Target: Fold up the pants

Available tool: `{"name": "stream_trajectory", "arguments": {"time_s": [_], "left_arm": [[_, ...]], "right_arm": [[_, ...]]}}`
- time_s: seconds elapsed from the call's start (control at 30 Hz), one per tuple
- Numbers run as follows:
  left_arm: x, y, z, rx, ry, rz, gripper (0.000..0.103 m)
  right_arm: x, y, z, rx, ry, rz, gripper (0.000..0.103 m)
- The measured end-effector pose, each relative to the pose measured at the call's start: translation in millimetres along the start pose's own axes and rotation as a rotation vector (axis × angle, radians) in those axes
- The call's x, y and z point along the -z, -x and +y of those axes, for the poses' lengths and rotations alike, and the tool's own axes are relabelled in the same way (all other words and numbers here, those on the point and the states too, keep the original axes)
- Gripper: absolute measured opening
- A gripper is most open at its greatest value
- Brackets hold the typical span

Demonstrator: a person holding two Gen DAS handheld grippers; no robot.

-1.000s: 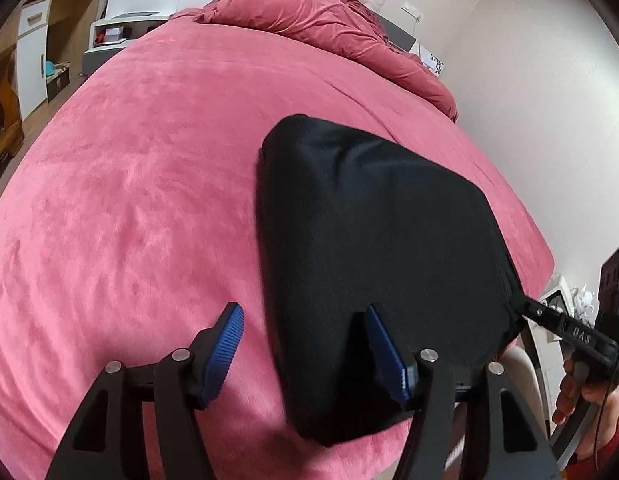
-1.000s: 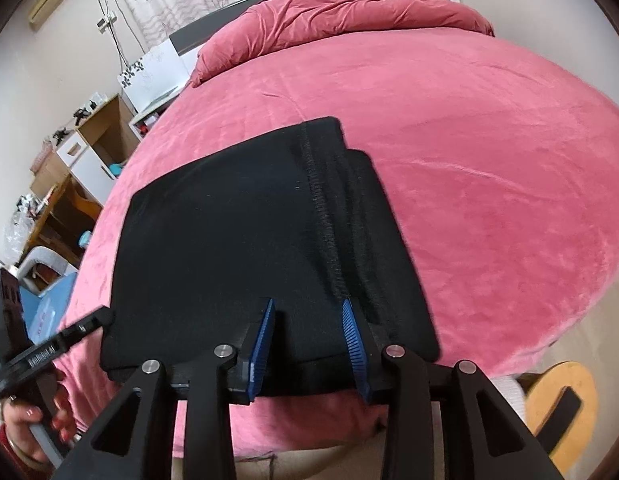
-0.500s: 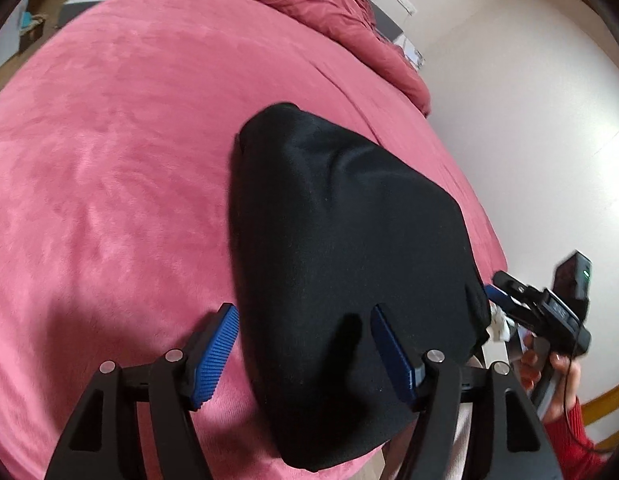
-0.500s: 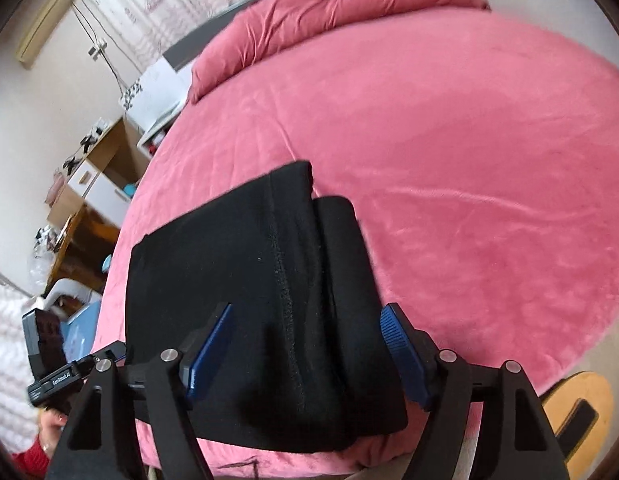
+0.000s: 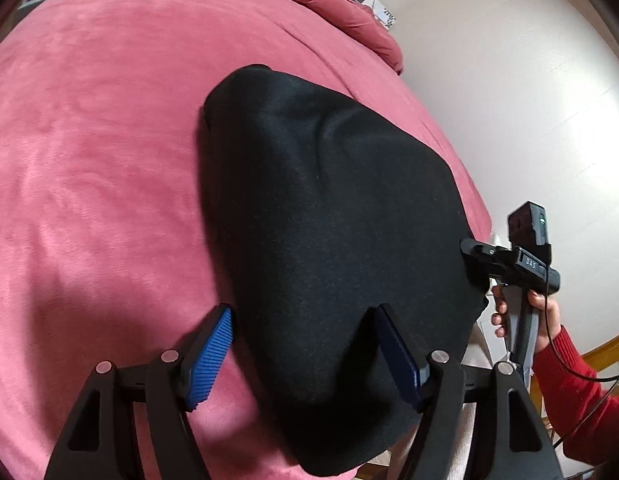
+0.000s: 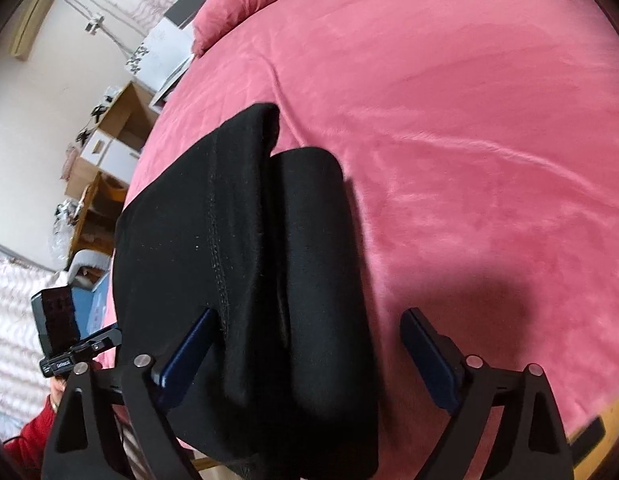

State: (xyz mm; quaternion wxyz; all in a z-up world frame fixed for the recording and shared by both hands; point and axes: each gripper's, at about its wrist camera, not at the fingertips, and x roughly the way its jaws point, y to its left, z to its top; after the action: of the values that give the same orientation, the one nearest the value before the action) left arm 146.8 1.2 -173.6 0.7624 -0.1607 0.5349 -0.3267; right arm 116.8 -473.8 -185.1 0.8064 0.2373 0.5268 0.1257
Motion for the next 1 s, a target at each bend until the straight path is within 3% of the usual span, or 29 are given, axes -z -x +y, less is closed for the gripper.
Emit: {"name": "stream_trajectory", "arguments": {"time_s": [0.1, 0.27, 0.4, 0.83, 1.0], "left_arm": [[-3.7, -4.8, 1.8, 0.026, 0.026, 0.005, 0.073], [-12.0, -6.3, 12.1, 0.068, 0.122, -0.002, 0.073], [-18.3, -10.8, 14.9, 0.081, 0.142, 0.006, 0.073], [-34.6, -18.5, 4.6, 0.072, 0.128, 0.033, 0.069], [-34.4, -18.8, -9.9, 0.074, 0.019, 0.035, 0.06]], "right_arm": [[-2.9, -9.3, -2.0, -0.017, 0.0, 0.021, 0.102], [-12.2, -24.2, -5.1, -0.032, -0.013, 0.078, 0.103], [-21.3, -32.9, -4.3, -0.057, -0.024, 0.089, 0.103], [-19.9, -50.8, 5.7, -0.094, 0.023, 0.082, 0.101], [-12.8, -47.9, 3.5, -0.099, 0.019, 0.068, 0.09]]}}
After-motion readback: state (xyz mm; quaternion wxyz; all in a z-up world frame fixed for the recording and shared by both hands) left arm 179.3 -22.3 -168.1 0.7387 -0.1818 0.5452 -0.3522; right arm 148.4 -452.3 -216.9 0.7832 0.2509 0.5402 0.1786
